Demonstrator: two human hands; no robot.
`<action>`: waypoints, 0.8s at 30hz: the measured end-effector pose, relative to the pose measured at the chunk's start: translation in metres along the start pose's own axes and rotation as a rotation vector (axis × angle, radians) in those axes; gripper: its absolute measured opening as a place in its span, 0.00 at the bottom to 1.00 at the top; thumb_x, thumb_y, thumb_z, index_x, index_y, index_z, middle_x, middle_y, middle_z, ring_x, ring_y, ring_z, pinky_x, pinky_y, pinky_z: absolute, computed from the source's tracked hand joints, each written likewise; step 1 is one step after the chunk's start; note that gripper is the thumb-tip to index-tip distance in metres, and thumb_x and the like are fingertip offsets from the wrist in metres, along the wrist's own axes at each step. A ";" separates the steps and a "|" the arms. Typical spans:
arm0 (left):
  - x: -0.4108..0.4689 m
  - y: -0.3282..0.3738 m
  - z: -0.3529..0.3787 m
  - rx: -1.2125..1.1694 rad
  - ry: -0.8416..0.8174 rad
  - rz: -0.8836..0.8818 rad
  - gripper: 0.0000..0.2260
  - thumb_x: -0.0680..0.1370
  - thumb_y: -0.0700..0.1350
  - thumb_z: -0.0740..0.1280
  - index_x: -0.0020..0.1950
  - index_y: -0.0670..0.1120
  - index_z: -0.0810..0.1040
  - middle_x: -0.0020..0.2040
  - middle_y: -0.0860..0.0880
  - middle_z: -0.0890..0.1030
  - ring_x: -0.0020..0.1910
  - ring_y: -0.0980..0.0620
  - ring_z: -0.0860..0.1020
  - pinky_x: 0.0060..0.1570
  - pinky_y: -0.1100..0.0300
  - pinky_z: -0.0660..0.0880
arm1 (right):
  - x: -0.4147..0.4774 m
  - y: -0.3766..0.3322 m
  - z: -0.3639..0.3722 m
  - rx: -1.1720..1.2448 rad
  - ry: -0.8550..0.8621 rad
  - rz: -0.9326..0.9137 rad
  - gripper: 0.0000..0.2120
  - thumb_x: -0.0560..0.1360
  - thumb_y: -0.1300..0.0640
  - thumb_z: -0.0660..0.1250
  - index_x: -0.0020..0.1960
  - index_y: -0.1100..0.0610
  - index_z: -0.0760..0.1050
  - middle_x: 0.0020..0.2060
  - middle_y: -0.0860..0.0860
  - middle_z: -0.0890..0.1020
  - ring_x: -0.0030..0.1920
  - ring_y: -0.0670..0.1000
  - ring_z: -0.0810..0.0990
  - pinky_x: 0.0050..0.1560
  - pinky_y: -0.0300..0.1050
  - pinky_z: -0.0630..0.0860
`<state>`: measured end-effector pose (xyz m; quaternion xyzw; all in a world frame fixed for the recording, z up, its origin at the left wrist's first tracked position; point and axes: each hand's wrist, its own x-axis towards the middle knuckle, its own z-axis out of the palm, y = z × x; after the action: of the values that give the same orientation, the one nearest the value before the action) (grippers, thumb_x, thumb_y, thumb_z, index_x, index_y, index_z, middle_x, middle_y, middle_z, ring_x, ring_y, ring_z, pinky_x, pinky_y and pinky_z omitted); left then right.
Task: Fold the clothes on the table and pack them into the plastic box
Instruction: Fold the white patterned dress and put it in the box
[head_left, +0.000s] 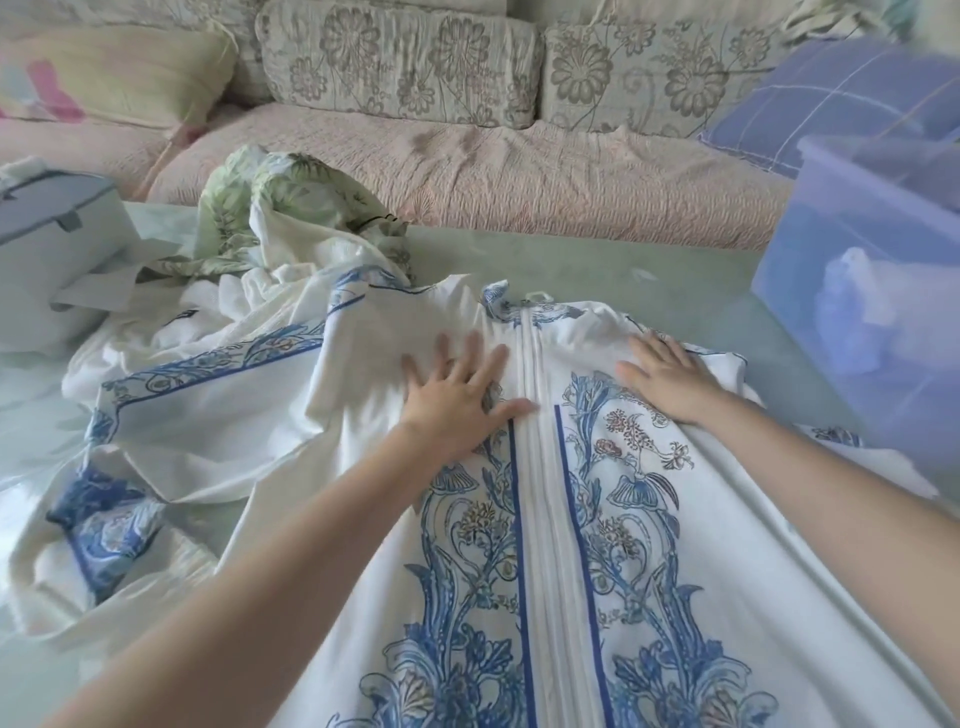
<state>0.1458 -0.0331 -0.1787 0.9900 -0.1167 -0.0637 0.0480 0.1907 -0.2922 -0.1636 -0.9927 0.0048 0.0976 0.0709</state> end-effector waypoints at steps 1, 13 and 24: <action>0.002 -0.004 -0.001 0.007 0.001 -0.019 0.39 0.70 0.74 0.40 0.76 0.58 0.35 0.76 0.51 0.35 0.75 0.43 0.35 0.69 0.34 0.37 | 0.001 0.003 0.004 0.004 -0.031 0.024 0.29 0.81 0.41 0.46 0.78 0.48 0.43 0.78 0.49 0.43 0.77 0.53 0.42 0.75 0.50 0.42; -0.012 -0.001 0.014 -0.050 0.183 0.002 0.32 0.77 0.67 0.41 0.78 0.55 0.44 0.79 0.48 0.43 0.77 0.49 0.40 0.73 0.41 0.40 | 0.041 -0.083 -0.033 0.317 0.161 -0.147 0.26 0.80 0.51 0.60 0.75 0.59 0.61 0.72 0.57 0.66 0.70 0.57 0.67 0.67 0.47 0.64; -0.014 0.000 0.017 -0.103 0.336 -0.337 0.29 0.78 0.64 0.47 0.76 0.53 0.53 0.78 0.44 0.49 0.75 0.37 0.41 0.68 0.33 0.38 | 0.068 -0.120 -0.027 0.078 -0.008 -0.122 0.30 0.69 0.44 0.73 0.67 0.51 0.69 0.64 0.52 0.74 0.66 0.57 0.68 0.61 0.46 0.61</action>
<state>0.1295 -0.0314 -0.1935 0.9884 0.0631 0.0888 0.1058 0.2650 -0.1766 -0.1338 -0.9872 -0.0521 0.0970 0.1152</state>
